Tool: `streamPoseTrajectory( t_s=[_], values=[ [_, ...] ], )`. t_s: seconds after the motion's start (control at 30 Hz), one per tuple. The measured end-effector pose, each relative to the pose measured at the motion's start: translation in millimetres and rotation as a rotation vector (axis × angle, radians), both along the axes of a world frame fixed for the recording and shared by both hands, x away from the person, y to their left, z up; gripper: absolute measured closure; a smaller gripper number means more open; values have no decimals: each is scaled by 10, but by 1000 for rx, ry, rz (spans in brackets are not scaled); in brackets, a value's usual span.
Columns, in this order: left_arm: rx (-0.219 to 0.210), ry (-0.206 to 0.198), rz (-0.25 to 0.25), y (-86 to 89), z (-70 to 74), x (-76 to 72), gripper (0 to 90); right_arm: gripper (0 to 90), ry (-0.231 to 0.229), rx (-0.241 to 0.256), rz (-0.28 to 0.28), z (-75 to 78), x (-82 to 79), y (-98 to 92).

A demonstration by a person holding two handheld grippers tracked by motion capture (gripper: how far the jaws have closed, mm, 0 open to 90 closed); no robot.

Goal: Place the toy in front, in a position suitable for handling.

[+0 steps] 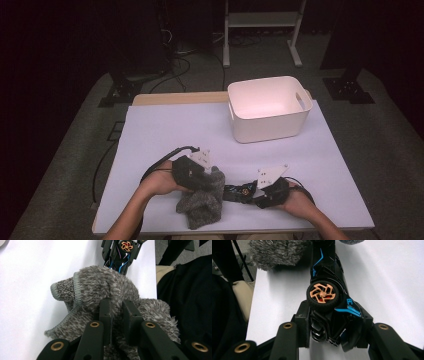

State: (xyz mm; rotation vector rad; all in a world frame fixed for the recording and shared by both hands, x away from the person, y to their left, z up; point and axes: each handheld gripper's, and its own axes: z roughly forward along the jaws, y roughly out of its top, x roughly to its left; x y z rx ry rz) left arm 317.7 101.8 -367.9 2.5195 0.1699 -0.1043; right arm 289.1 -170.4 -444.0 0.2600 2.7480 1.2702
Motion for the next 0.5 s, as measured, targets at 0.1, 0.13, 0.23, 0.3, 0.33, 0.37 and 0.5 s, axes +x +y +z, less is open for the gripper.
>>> streamPoseTrajectory(
  t_s=[0.1,0.13,0.23,0.3,0.33,0.37,0.5],
  values=[
    [-4,-9,-2,-37,1,3,749,568,-1,4,-1,-3,6,-2],
    [-4,-12,0,-53,0,4,722,568,-3,5,1,-4,8,-3],
    [-4,-22,-4,-109,3,2,635,568,1,7,0,-7,10,-4],
    [-1,-26,0,-159,2,2,578,568,1,9,0,-8,9,-4],
    [-3,-31,-3,-182,-2,0,555,568,1,9,-1,-9,9,-4],
    [-3,-33,-5,-207,-7,-4,523,568,1,9,-1,-8,8,-3],
    [14,-53,-22,-300,-40,-22,436,568,-1,8,-1,-8,6,-3]
  ],
)
